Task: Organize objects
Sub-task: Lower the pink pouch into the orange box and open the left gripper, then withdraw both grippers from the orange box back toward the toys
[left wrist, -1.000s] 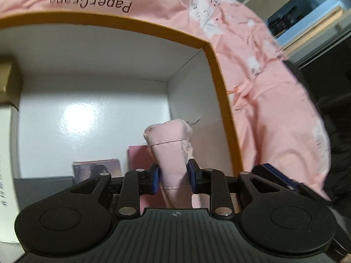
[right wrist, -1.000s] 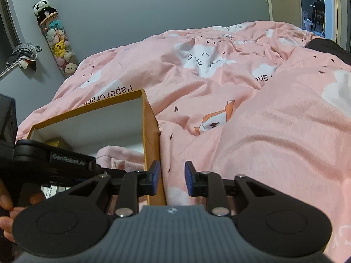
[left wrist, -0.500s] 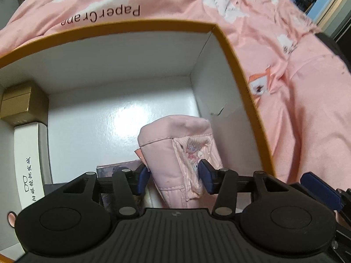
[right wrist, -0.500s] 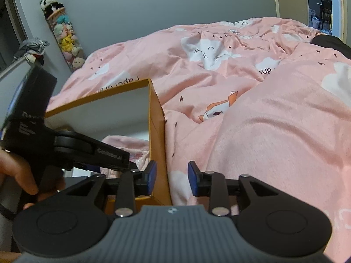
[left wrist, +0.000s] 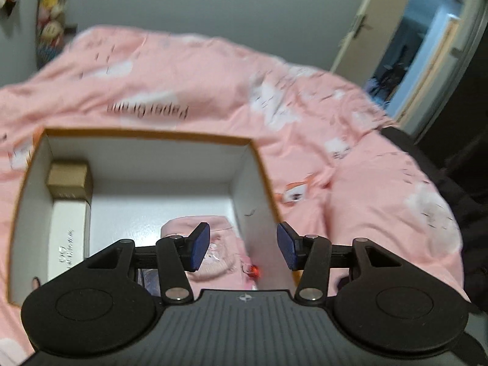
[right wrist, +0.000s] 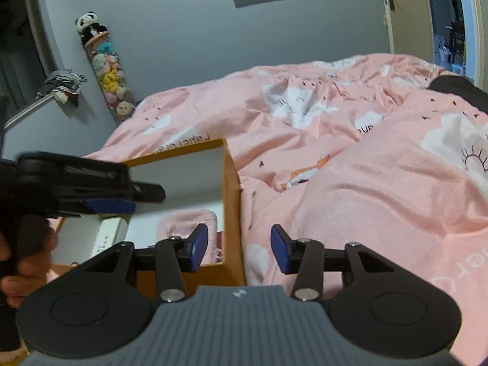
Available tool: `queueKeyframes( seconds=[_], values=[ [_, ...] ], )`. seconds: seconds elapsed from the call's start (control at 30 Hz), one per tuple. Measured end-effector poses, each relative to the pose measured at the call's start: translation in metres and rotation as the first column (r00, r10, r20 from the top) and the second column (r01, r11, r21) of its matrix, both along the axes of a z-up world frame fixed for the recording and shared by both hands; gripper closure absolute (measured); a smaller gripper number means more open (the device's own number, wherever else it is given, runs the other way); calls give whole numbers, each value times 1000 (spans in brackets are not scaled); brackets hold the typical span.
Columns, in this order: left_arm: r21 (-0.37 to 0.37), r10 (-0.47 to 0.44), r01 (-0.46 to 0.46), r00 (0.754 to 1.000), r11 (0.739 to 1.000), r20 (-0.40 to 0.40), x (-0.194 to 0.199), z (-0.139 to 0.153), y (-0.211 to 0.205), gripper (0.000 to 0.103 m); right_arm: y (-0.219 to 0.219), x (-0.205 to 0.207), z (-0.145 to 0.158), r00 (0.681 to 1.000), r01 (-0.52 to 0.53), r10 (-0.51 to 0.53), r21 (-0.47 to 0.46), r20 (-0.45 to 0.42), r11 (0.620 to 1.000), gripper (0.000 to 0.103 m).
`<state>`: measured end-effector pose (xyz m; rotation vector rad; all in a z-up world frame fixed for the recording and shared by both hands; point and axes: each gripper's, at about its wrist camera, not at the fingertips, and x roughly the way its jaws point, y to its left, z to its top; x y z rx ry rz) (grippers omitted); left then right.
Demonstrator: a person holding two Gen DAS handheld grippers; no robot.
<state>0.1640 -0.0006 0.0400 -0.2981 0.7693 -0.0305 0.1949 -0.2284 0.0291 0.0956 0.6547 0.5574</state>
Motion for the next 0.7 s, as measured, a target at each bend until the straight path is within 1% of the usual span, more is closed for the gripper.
queueKeyframes(
  seconds=[0.07, 0.13, 0.2, 0.33, 0.43, 0.53, 0.63, 0.7],
  values=[
    [17, -25, 25, 999, 1000, 29, -20, 9, -3, 46, 0, -10, 1, 1000, -18, 18, -1, 8, 1000, 54],
    [15, -48, 48, 998, 999, 45, -36, 13, -3, 46, 1, -21, 1, 999, -40, 40, -11, 14, 999, 54],
    [10, -51, 51, 997, 999, 53, -55, 14, -2, 47, 4, -32, -2, 998, -69, 69, -29, 14, 997, 54],
    [0, -43, 43, 999, 999, 22, -79, 2, 4, 47, 13, -50, -9, 993, -122, 122, -75, -4, 990, 54],
    [4, -30, 30, 998, 1000, -51, -89, -13, 5, 47, 20, -63, -16, 987, -160, 158, -120, -28, 980, 54],
    [11, -20, 22, 992, 1000, -125, -94, -31, 6, 47, 25, -70, -26, 982, -184, 176, -178, -64, 967, 54],
    [-39, -11, 3, 982, 999, -188, -97, -49, 12, 48, 24, -75, -37, 977, -203, 184, -208, -104, 957, 54],
    [-75, 5, -22, 977, 997, -211, -103, -60, 18, 48, 22, -77, -44, 973, -207, 182, -199, -141, 958, 55]
  ],
)
